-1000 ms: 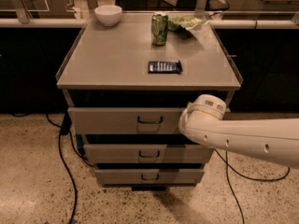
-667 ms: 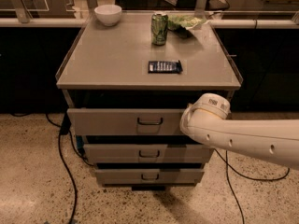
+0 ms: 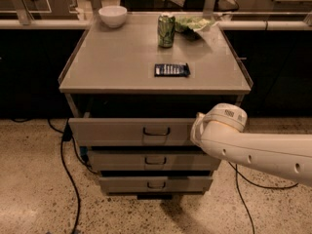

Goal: Open top drawer

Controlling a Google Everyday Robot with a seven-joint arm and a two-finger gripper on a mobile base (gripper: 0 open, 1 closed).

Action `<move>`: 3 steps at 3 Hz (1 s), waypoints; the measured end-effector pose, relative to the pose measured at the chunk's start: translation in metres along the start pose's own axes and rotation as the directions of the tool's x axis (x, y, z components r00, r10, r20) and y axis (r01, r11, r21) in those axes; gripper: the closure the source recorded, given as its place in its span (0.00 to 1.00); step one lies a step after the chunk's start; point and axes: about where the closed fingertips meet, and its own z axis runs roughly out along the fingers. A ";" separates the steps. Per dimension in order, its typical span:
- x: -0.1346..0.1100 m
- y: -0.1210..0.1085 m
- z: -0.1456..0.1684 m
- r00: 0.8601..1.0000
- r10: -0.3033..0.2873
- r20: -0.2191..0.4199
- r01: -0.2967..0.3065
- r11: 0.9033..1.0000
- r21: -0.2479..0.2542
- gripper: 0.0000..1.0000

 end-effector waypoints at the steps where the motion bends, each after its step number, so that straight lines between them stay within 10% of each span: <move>1: -0.002 -0.001 -0.004 1.000 0.000 0.000 0.000 1.000 0.000 1.00; 3: -0.006 -0.002 -0.021 1.000 0.001 0.017 -0.001 1.000 0.014 1.00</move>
Offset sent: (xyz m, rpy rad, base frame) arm -0.1914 -0.0324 -0.0940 0.0321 0.1519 -0.0870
